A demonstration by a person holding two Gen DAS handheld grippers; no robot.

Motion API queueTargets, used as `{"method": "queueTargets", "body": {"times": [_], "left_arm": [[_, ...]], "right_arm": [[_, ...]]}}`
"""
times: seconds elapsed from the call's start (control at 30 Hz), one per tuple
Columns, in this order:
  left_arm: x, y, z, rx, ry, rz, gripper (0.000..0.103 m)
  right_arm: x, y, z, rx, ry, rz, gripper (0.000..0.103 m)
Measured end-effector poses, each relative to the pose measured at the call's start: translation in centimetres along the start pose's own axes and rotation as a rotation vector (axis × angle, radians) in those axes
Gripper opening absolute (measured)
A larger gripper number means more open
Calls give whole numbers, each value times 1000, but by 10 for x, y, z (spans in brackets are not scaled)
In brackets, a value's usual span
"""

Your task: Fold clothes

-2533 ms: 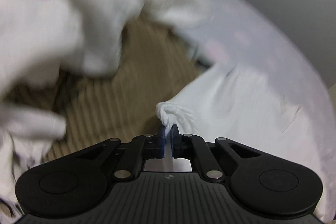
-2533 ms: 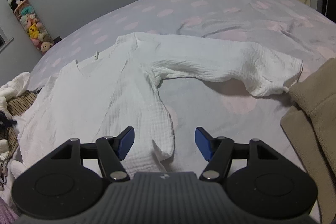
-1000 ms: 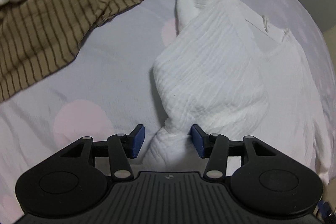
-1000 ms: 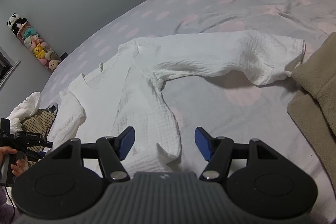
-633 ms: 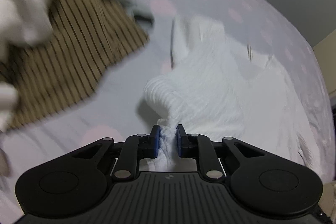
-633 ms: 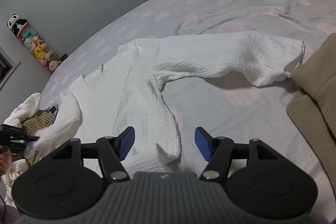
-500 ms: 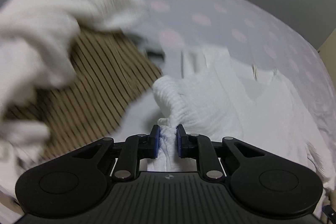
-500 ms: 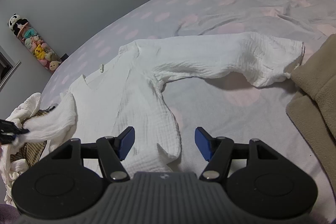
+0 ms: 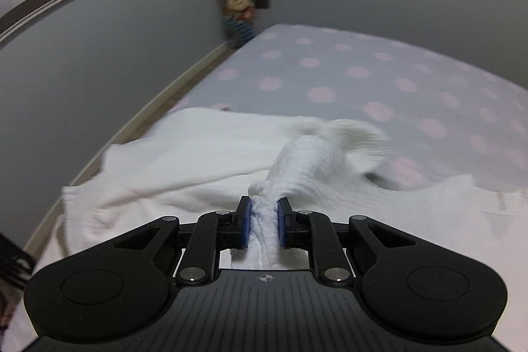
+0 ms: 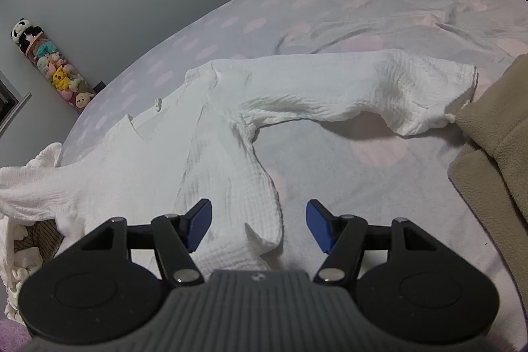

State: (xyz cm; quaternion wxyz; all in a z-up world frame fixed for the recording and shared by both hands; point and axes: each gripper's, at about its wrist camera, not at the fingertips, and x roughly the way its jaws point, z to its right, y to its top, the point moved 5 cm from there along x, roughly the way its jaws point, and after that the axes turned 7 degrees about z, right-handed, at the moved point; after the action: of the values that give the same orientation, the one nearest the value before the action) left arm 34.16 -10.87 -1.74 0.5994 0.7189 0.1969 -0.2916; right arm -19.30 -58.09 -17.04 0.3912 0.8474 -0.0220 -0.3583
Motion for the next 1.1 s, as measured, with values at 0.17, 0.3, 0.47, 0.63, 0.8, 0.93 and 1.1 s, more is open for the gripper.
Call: {"method": "queueTargets", "body": {"times": [0.17, 0.3, 0.47, 0.63, 0.8, 0.93, 1.1], "left_arm": [[42, -11, -16, 1, 28, -53, 15], [57, -23, -17, -7, -1, -61, 21], [42, -31, -19, 27, -45, -3, 48], [1, -54, -11, 103, -133, 7, 50], [-23, -108, 21, 252, -378, -186, 50], [-34, -153, 50, 424, -519, -327, 50], [-42, -200, 81, 654, -645, -457, 51]], "right_arm": [[4, -1, 1, -6, -19, -16, 67], [9, -3, -1, -11, -43, -35, 67], [15, -4, -1, -19, -62, -66, 67], [17, -6, 0, -16, -56, -108, 67], [19, -10, -1, -28, -57, -169, 67], [18, -11, -3, -45, -48, -223, 67], [18, -11, -10, -117, -13, -358, 67]]}}
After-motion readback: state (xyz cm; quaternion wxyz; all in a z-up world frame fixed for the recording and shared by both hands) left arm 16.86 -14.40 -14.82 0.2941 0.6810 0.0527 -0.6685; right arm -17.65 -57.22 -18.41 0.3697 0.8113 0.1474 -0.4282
